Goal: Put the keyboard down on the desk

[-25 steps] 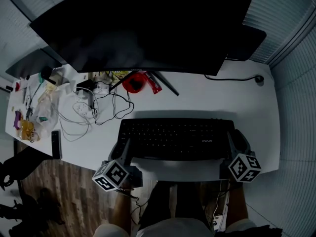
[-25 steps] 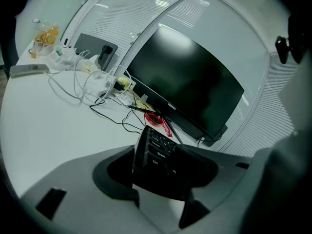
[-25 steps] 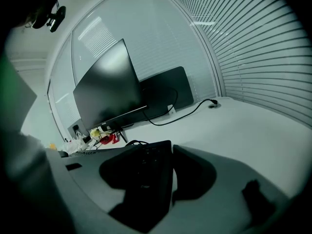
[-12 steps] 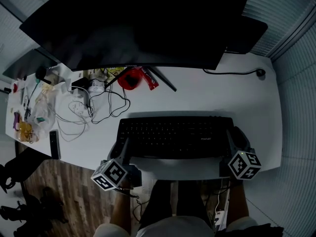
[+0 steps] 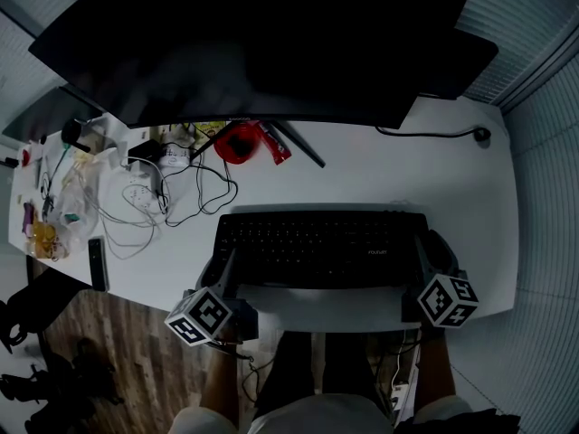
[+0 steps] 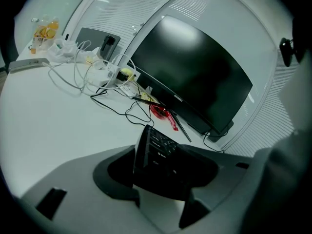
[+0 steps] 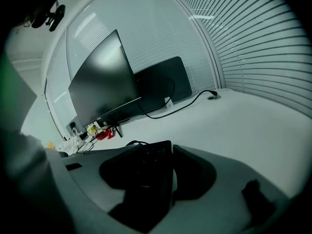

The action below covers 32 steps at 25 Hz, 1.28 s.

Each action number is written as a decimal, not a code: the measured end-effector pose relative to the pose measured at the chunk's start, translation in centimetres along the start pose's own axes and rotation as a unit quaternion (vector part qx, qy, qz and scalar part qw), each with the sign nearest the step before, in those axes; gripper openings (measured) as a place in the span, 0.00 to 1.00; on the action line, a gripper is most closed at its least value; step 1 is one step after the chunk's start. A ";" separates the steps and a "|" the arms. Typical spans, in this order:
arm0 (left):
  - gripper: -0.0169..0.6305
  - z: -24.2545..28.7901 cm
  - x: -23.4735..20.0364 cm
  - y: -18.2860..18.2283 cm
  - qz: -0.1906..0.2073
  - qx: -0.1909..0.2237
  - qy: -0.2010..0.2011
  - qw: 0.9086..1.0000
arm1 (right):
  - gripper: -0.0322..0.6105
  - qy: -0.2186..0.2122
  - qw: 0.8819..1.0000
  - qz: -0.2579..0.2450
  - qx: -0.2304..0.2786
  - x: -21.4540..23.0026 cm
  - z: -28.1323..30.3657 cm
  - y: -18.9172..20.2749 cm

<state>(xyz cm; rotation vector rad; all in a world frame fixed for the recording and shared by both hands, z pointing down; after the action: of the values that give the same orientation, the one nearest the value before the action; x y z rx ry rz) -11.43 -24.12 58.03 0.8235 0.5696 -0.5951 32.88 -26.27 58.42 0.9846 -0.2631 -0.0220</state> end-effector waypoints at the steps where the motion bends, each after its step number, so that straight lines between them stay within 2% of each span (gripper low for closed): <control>1: 0.43 0.1 0.0 0.0 -0.001 -0.001 -0.001 1.000 | 0.38 0.000 1.000 0.001 -0.001 0.0 0.0 -0.1; 10: 0.43 0.8 -0.5 0.2 -0.005 -0.012 -0.009 1.000 | 0.38 0.005 1.000 -0.007 -0.006 0.1 0.6 0.1; 24: 0.42 1.8 -0.7 0.4 -0.012 -0.051 -0.021 0.998 | 0.38 -0.004 0.999 0.000 -0.040 0.7 1.5 0.1; 32: 0.42 1.7 -0.9 0.0 -0.038 -0.076 -0.009 0.996 | 0.38 -0.011 0.999 0.008 -0.051 0.7 1.3 0.1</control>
<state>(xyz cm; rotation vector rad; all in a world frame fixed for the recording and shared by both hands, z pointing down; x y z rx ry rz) -11.66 -25.21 59.62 0.6553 0.6237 -0.6213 33.27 -27.35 59.36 0.8819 -0.2878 -0.0307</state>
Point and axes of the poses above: the fingertips, and each gripper's own axes: z forward along the fingers, x to its right, y out of its underside, the point moved 8 cm from there along -z, backward along the fingers, and after that the axes turned 11 degrees about -z, right-handed, at the moved point
